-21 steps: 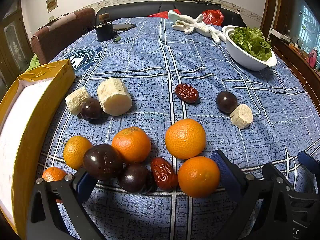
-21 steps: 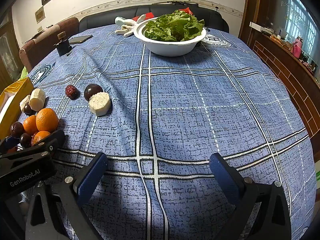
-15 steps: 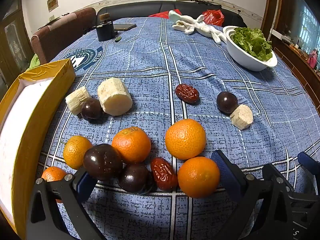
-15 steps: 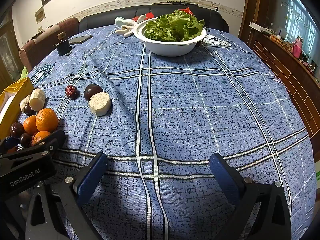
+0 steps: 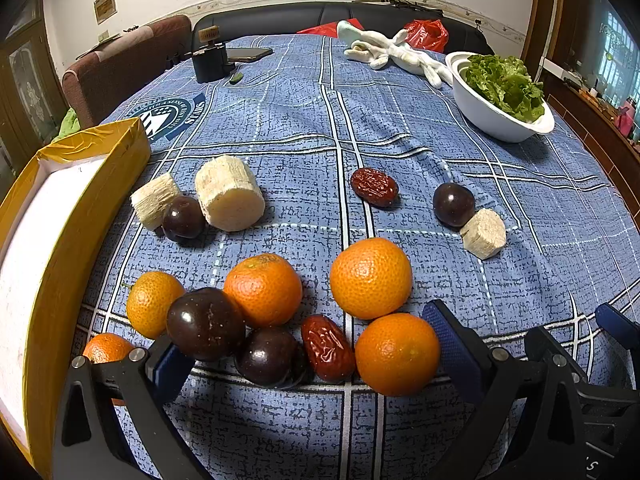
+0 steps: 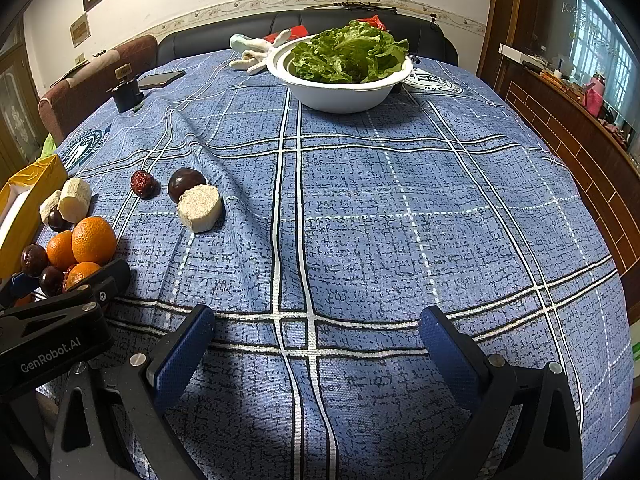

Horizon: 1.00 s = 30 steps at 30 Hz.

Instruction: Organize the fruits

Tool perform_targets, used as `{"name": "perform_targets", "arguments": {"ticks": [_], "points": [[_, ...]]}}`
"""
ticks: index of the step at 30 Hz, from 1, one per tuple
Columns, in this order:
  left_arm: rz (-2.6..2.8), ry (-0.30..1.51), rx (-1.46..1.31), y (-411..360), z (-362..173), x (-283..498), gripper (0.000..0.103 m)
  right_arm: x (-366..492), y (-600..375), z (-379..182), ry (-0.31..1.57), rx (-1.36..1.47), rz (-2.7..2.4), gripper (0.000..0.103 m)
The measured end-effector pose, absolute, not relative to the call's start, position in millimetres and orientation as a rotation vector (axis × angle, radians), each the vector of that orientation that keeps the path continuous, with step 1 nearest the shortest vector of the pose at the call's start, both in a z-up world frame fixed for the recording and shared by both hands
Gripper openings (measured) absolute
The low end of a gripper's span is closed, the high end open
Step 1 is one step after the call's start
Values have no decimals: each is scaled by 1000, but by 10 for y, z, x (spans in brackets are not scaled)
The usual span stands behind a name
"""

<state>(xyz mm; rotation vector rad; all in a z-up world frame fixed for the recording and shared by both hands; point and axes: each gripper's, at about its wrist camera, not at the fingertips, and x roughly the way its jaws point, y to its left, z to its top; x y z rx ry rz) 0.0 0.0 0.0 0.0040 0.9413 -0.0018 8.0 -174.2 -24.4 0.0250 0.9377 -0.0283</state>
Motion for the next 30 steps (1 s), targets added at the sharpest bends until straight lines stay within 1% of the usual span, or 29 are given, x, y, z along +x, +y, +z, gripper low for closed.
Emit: {"name": "perform_targets", "arguments": {"ticks": [4, 8, 12, 14, 16, 18, 21, 23, 24, 25, 27, 30], "points": [[-9, 949, 9, 1, 1, 7, 103, 77, -1740, -243, 937, 25, -28, 103], [-43, 1002, 21, 41, -9, 26, 103, 75, -1743, -243, 936, 31, -26, 103], [-78, 1004, 33, 102, 5, -57, 103, 96, -1739, -245, 938, 28, -35, 103], [-112, 976, -24, 157, 66, -224, 96, 110, -1747, -245, 939, 30, -35, 103], [-160, 921, -91, 290, 189, -388, 85, 116, -1749, -245, 939, 30, -35, 103], [-155, 820, -97, 439, 425, -573, 83, 121, -1743, -247, 940, 30, -35, 103], [-115, 645, -72, 704, 889, -872, 83, 117, -1750, -247, 941, 32, -32, 103], [-55, 522, -77, 1012, 1279, -1119, 83, 129, -1762, -241, 973, 31, -23, 103], [-36, 481, -86, 1137, 1417, -1208, 85, 140, -1766, -235, 1001, 34, -26, 103], [-12, 420, -109, 1338, 1611, -1349, 92, 140, -1765, -230, 1019, 40, -35, 103], [10, 353, -134, 1589, 1781, -1544, 101, 112, -1724, -227, 1045, 30, -38, 103], [68, 335, -143, 1806, 1807, -1690, 103, 72, -1691, -228, 1038, 14, -23, 103]]}}
